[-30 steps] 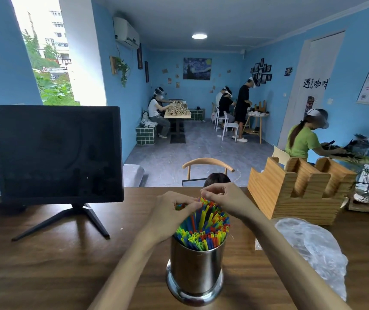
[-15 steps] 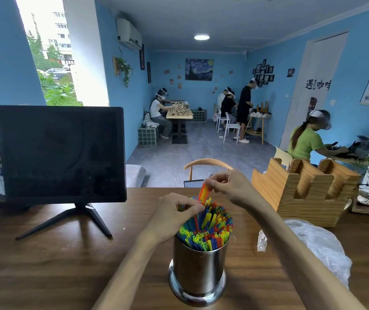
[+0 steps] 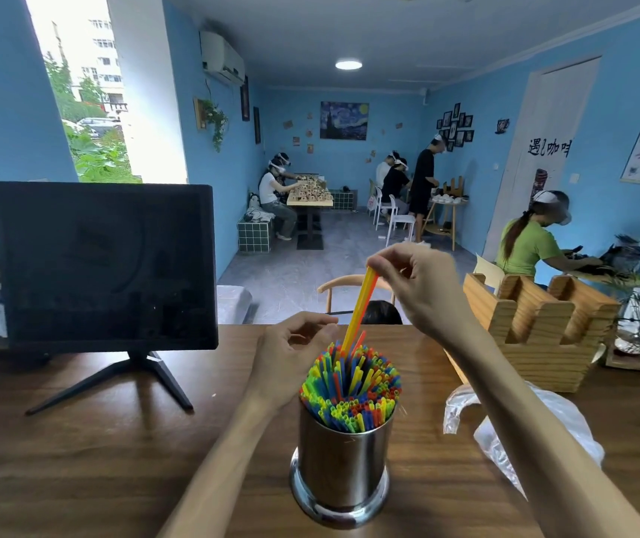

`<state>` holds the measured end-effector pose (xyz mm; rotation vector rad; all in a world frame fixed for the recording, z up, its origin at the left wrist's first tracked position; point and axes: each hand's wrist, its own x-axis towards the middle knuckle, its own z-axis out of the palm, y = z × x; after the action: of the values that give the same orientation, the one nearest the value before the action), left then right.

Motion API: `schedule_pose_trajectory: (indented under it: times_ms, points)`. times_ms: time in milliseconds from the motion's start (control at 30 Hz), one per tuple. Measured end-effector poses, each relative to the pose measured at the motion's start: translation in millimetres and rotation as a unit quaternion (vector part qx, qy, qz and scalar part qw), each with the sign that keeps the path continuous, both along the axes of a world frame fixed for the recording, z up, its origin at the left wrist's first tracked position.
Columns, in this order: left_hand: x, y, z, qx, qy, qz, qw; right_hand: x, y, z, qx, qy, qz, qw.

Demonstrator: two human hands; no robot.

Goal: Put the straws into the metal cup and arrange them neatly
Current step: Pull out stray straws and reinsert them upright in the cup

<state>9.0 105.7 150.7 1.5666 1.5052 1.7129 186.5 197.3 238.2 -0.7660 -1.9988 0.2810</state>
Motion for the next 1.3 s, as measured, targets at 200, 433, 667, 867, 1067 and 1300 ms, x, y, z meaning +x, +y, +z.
schedule_pose_trajectory:
  times_ms: [200,433,667,867,1067,1300]
  points:
    - [3.6,-17.4,11.4,0.039,-0.017,0.016,0.999,16.6,-2.2,23.6,0.129,0.131,-0.058,0.981]
    - [31.7,-25.6,40.5,-0.087,-0.034,-0.087,0.992,-6.3,-17.2,0.6,-0.064,0.355,0.022,0.932]
    - [36.5,-22.1,45.2,0.059,-0.248,0.031,0.967,-20.7,-26.2,-59.9,-0.293,0.374,0.077,0.877]
    - [24.6,-11.3,47.1,0.115,-0.232,0.076,0.963,-19.0,-35.9,-85.3,-0.248,0.191,0.044,0.949]
    - [21.5,-12.3,53.2,0.08,-0.111,0.031,0.99,-0.4,-28.3,-64.3,-0.24,0.054,0.073,0.966]
    - [28.6,-13.6,43.3,0.017,-0.028,-0.029,0.999,-1.8,-44.3,-16.6,-0.188,0.167,0.199,0.947]
